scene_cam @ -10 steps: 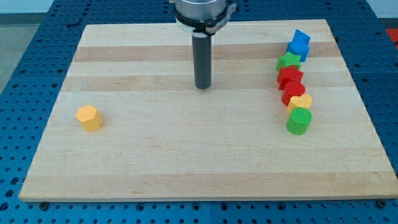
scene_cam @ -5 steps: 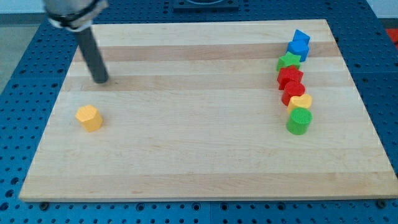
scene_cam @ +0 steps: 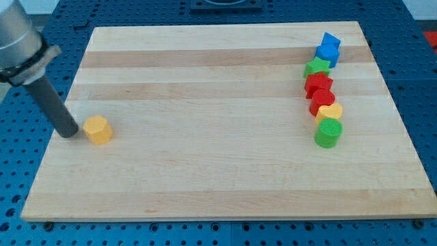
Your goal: Move the yellow hexagon towards the bottom center of the board
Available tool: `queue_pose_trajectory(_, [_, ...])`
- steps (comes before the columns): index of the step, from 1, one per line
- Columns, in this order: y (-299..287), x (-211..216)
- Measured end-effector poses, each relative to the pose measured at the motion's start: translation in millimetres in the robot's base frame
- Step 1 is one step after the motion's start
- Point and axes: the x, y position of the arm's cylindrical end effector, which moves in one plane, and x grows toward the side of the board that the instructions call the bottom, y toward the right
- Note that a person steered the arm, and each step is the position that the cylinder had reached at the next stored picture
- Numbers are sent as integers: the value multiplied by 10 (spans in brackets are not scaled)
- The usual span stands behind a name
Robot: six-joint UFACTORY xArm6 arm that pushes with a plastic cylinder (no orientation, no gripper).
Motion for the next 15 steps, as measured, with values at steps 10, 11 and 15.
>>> queue_pose_trajectory(10, [1456, 100])
queue_pose_trajectory(11, [1882, 195])
queue_pose_trajectory(15, [1867, 277])
